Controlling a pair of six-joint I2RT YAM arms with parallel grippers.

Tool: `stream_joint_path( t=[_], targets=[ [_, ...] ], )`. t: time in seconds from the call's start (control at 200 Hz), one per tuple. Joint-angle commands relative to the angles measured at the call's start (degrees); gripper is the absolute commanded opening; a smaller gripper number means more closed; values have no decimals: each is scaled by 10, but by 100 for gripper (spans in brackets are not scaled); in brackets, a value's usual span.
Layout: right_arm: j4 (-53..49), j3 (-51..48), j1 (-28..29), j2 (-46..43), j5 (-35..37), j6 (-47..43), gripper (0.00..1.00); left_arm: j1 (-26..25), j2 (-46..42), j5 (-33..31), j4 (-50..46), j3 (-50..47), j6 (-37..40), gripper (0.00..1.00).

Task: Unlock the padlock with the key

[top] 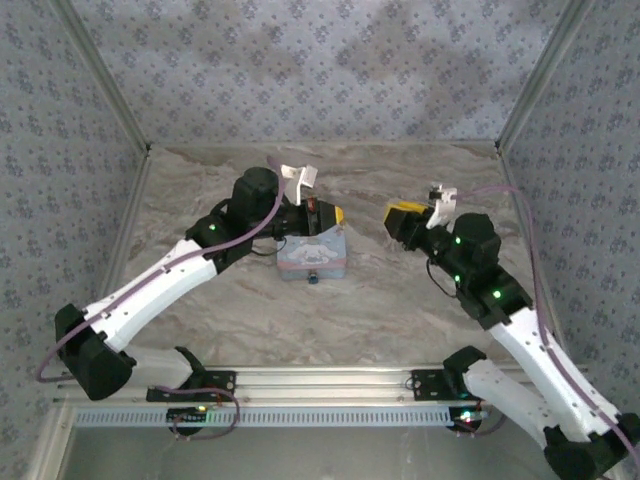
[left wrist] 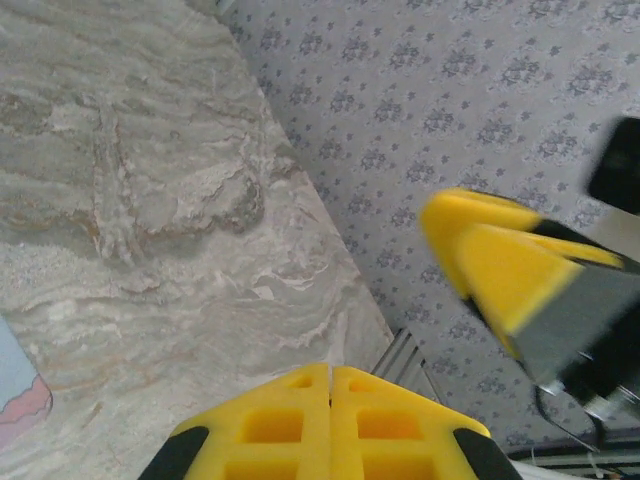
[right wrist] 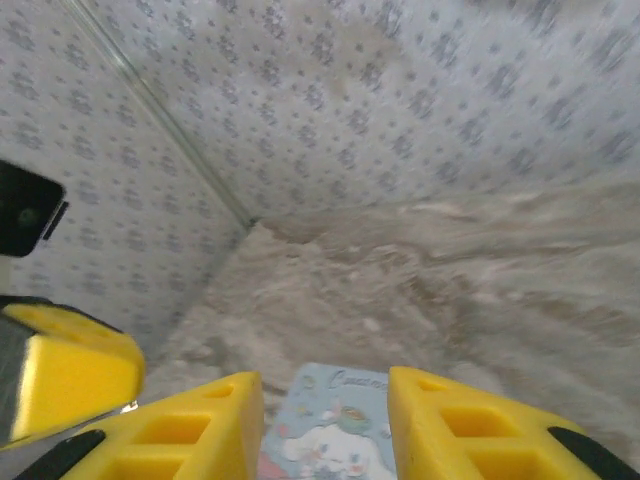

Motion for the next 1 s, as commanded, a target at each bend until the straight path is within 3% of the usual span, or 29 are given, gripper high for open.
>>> stream_joint_path(
  t=[0.0,0.105,0.225,0.44,0.725,0.994],
  targets=[
    [161,-46,-23,19,-199,165,42,-8,-28,-12,47,-16,31,0],
    [241,-70,-20,26,-211,203,52,-13,-41,-14,89,-37,20,0],
    [342,-103,-14,39,-220,257,53,-20,-50,-21,125,-52,12,0],
    [384,-108,22,51,-211,262,56,-31,-45,-22,160,-56,-7,0],
    [394,-98,42,63,-210,258,49,-38,-40,-24,196,-63,-27,0],
    [396,-92,42,66,-211,258,32,-41,-46,-33,202,-66,-30,0]
  ],
)
